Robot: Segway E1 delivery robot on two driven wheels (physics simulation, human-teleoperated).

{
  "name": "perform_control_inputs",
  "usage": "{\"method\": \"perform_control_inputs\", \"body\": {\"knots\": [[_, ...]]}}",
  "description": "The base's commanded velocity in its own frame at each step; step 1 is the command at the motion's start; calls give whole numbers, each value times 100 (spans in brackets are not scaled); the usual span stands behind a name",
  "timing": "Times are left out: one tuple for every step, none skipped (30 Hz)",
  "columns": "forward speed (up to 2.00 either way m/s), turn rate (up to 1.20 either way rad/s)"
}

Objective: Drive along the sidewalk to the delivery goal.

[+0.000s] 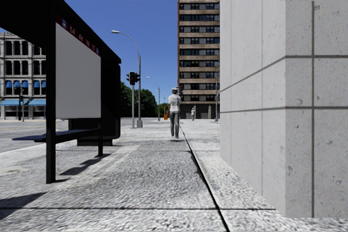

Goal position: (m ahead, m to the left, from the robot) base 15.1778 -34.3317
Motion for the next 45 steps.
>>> {"method": "perform_control_inputs", "body": {"knots": [[200,0],[200,0],[200,0],[200,0],[200,0],[200,0],[200,0],[200,0],[200,0],[200,0],[200,0],[200,0],[200,0],[200,0],[200,0],[200,0],[200,0],[200,0],[200,0],[200,0],[200,0],[200,0],[200,0],[200,0],[200,0],[200,0],[200,0],[200,0],[200,0],[200,0],[200,0],[200,-4],[200,-22],[200,-28],[200,-30],[200,-30],[200,-30],[200,-31],[200,-31],[200,-36],[200,-39],[200,-40],[200,-40],[200,-40],[200,-40]]}}
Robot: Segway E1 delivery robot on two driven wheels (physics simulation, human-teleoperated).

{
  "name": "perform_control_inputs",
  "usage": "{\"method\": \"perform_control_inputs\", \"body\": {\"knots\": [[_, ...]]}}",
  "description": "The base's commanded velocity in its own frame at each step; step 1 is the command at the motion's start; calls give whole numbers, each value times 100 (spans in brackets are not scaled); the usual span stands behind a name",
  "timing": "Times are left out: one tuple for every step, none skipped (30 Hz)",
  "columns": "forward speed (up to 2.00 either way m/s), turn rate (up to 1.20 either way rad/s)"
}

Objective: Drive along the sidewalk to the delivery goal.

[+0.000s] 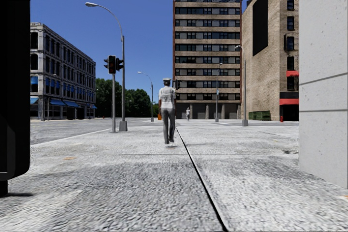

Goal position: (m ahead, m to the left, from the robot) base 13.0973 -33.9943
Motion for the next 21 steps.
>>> {"method": "perform_control_inputs", "body": {"knots": [[200,-40],[200,-40],[200,-40],[200,-40],[200,-40],[200,-40],[200,-40],[200,-40],[200,-43],[200,-43],[200,-54],[200,-58],[200,-59],[200,-59],[200,-59],[200,-59],[200,-59],[200,-59],[200,-59],[200,-59],[200,-59]]}}
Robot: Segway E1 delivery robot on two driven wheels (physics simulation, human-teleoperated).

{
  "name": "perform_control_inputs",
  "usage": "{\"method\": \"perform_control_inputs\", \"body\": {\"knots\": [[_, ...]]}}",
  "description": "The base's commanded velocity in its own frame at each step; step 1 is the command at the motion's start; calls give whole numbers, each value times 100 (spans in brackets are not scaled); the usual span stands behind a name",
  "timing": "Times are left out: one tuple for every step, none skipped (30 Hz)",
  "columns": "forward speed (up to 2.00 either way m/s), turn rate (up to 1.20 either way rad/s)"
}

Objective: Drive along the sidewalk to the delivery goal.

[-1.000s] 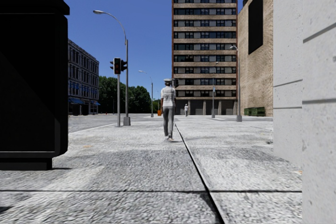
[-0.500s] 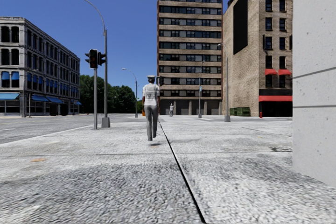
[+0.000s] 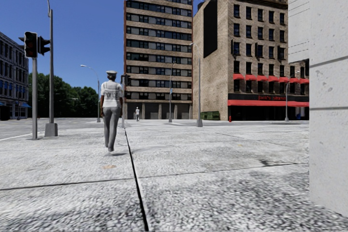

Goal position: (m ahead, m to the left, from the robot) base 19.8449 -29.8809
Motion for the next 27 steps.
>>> {"method": "perform_control_inputs", "body": {"knots": [[200,-59],[200,-59],[200,-58],[200,-52],[200,-52],[200,-50],[200,-49],[200,-49],[200,-49],[200,-49],[200,-49],[200,-49],[200,-49],[200,-49],[200,-49],[200,-47],[200,-47],[200,-42],[200,-39],[200,-32],[200,-32],[200,-28],[200,-27],[200,-27],[200,-27],[200,-27],[200,-27]]}}
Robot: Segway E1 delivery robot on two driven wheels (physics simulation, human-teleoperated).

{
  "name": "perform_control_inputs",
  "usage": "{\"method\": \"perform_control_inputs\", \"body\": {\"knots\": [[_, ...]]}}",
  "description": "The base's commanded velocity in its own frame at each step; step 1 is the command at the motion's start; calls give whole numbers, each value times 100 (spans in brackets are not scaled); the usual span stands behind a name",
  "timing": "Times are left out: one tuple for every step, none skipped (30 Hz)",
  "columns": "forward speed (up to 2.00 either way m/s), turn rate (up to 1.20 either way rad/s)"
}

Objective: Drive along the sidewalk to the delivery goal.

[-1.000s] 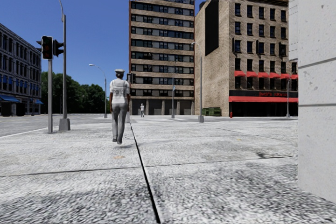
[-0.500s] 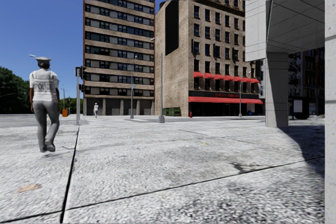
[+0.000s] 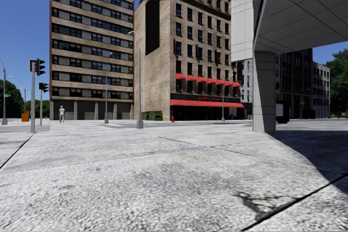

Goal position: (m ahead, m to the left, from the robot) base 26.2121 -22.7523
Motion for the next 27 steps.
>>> {"method": "perform_control_inputs", "body": {"knots": [[200,-33],[200,-33],[200,-45],[200,-53],[200,-54],[200,-54],[200,-54],[200,-55],[200,-55],[200,-55],[200,-55],[200,-55],[200,-55],[200,-55],[200,-55],[200,-55],[200,-55],[200,-55],[200,-55],[200,-55],[200,-55],[200,-55],[200,-55],[200,-55],[200,-55],[200,-55],[200,-55]]}}
